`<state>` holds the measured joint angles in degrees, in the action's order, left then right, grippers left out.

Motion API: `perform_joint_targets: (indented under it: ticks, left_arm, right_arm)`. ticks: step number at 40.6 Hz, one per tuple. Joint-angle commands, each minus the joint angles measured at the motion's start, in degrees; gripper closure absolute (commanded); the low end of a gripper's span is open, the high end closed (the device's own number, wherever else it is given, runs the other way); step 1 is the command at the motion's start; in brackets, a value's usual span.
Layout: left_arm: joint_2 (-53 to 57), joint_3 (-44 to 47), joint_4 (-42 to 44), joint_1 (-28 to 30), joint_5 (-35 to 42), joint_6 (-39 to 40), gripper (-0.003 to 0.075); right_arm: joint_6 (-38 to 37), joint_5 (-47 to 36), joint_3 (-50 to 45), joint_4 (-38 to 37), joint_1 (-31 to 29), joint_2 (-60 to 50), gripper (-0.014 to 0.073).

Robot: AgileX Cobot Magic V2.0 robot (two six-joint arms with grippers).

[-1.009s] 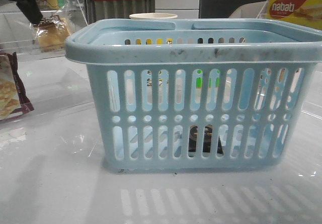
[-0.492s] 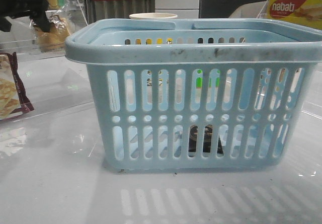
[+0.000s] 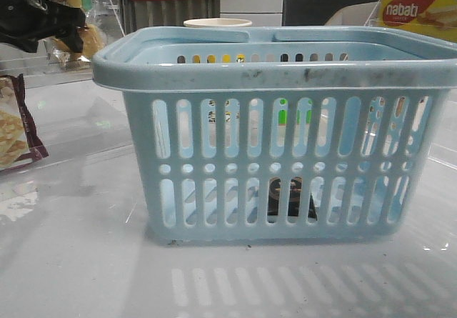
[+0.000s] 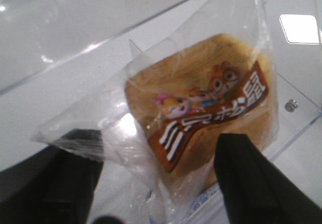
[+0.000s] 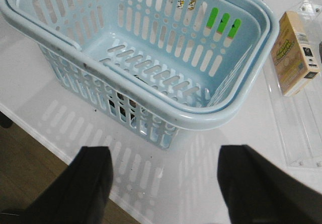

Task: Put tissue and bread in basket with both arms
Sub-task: 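Reach the left gripper to the bagged bread roll and grasp it, then carry the bread roll over the basket and release it inside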

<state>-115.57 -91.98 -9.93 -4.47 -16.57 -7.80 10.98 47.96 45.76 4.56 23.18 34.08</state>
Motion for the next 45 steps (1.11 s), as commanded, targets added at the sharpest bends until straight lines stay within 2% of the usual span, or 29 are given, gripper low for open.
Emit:
perform_joint_targets:
  ticks: [1,9,19,36,45]
  left_arm:
    - [3.4,-2.0,-0.7,-0.3,4.5,0.2,0.0339]
    - [4.0,-2.0,-0.7,-0.3,2.7,0.2,0.0494]
    - [6.5,-2.0,-0.7,-0.4,-2.2,0.2,0.0629]
    - [16.1,-2.0,-0.7,-0.4,-9.8,0.2,0.063]
    - [24.2,-2.0,-0.7,-2.4,-17.3,-4.9,0.063]
  right_arm:
    - [0.5,-4.0,1.4,-0.4,0.1,0.0,0.0043]
    - [0.5,-4.0,1.4,-0.4,0.1,0.0,0.0043]
    - [0.5,-4.0,1.4,-0.4,0.1,0.0,0.0043]
    - [0.5,-4.0,1.4,-0.4,0.1,0.0,0.0043]
    - [0.5,-4.0,1.4,-0.4,0.1,0.0,0.0043]
